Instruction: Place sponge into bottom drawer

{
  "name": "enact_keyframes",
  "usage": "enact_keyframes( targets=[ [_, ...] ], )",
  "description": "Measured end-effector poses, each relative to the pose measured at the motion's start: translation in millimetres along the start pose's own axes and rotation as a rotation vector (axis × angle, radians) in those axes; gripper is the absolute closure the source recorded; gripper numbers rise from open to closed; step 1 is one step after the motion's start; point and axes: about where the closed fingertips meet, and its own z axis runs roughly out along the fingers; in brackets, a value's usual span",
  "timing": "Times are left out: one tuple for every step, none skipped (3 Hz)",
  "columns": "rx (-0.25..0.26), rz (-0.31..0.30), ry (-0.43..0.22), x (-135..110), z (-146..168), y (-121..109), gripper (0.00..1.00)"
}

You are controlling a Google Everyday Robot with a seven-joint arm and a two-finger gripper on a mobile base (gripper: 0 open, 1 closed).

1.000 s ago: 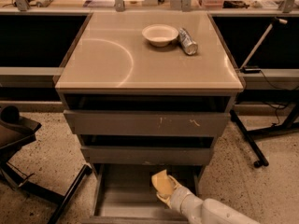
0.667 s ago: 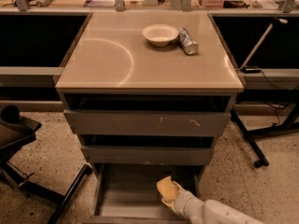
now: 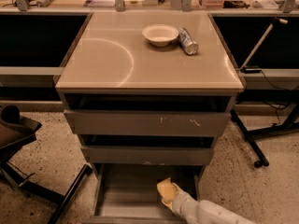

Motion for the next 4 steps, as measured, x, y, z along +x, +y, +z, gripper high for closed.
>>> enact_keyframes(
  targets=[
    [0.030, -0.003, 0.085, 49.4, 62.0, -2.7, 1.00],
    [0.066, -0.006, 0.179, 90.0, 115.9, -27.7, 1.00],
    [0.065, -0.006, 0.179, 90.0, 115.7, -26.8, 0.98],
    [0.065, -0.006, 0.179, 90.0, 115.8, -26.8, 0.79]
  ],
)
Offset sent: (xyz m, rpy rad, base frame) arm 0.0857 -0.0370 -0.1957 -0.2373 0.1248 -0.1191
